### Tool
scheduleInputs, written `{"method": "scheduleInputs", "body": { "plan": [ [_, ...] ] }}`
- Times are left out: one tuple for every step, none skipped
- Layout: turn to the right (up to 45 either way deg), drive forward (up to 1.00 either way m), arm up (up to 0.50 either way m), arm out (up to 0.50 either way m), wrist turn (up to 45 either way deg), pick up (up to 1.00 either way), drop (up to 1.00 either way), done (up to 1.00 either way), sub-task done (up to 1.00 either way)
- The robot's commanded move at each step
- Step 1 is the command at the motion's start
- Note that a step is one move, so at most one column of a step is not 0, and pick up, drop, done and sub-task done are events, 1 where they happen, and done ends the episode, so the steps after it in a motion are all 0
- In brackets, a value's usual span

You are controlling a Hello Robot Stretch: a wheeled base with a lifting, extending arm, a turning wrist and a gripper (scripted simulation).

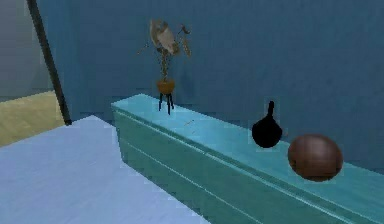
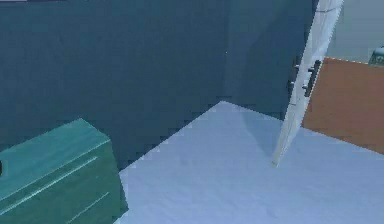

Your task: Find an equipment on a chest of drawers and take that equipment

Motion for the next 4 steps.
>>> {"method": "scheduleInputs", "body": {
  "plan": [
    [9.0,0.00,0.00,0.00,0.0,0.00,0.00,0.00,0.00],
    [0.0,0.35,0.00,0.00,0.0,0.00,0.00,0.00,0.00],
    [45.0,0.00,0.00,0.00,0.0,0.00,0.00,0.00,0.00],
    [36.0,0.00,0.00,0.00,0.0,0.00,0.00,0.00,0.00]
  ]
}}
